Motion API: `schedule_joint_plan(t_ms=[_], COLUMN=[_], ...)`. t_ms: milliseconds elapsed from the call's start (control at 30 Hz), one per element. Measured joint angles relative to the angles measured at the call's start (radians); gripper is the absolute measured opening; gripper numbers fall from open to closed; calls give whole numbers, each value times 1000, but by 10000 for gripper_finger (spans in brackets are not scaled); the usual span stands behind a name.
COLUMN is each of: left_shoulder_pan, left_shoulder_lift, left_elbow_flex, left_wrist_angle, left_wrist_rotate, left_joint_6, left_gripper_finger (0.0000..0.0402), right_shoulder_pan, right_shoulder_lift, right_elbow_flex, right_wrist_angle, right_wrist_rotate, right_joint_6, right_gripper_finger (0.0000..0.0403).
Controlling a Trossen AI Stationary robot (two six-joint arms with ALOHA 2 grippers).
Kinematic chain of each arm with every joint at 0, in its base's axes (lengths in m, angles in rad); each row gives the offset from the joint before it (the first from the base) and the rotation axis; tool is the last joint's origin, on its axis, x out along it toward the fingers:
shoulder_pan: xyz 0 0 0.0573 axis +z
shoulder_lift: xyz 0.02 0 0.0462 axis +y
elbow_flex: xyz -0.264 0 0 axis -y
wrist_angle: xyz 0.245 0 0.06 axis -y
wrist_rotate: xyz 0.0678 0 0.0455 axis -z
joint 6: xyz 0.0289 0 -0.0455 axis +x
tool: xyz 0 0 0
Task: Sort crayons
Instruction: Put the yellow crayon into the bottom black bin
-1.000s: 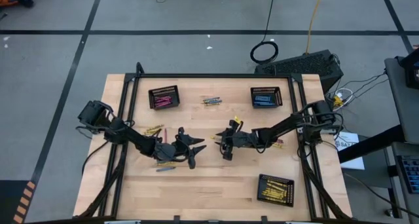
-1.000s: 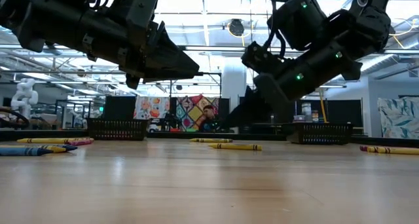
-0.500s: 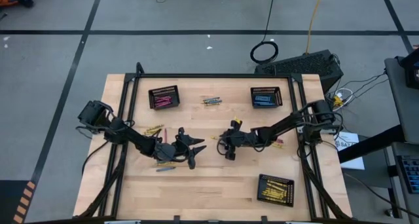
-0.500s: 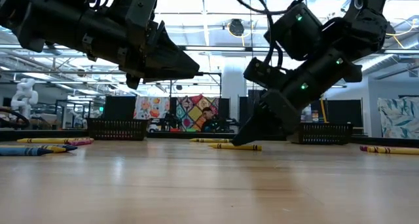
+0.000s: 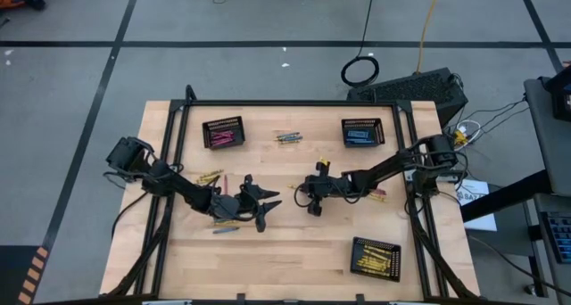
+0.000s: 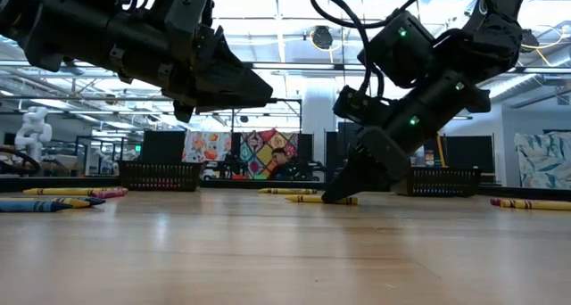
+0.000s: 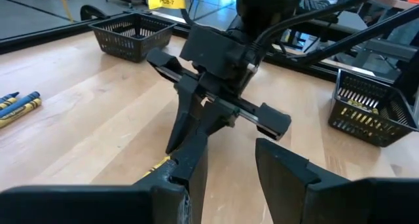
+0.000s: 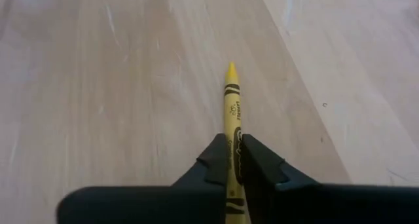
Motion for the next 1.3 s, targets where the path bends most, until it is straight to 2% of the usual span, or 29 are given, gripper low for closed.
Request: schedule_joint_plan(t_ms=[200,400,567,700,833,967,1167,1300], left_shoulder_pan=[-11,-24,-24,-24,-24,-19,-17,-17], left_shoulder_lift=[0,0,0,0,0,0,0,0], left_elbow_flex=[0,0,0,0,0,0,0,0], left_wrist_angle=[-1,-8,-53,-84,-94,-95,-93,-87], left_wrist_rotate=[1,1,1,1,-2,-4,-6,-6], left_joint_6=[1,2,2,6,32,36,35,28], left_gripper_finger=[132,132,132,132,132,132,132,132], right_shoulder_pan=[51,202,414,620,797,898,954,956], right_shoulder_lift=[-56,-322,-570,-653,-650,-575,-420,-352], right_elbow_flex=[-4,-2,17,72,106,106,106,106], right_wrist_angle=[-104,-283,-511,-686,-769,-823,-956,-997], right_wrist_rotate=[114,122,150,148,149,157,-54,-90], right_joint_6=[4,74,330,658,955,1156,1419,1477], right_gripper_finger=[2,1,1,1,0,0,12,30])
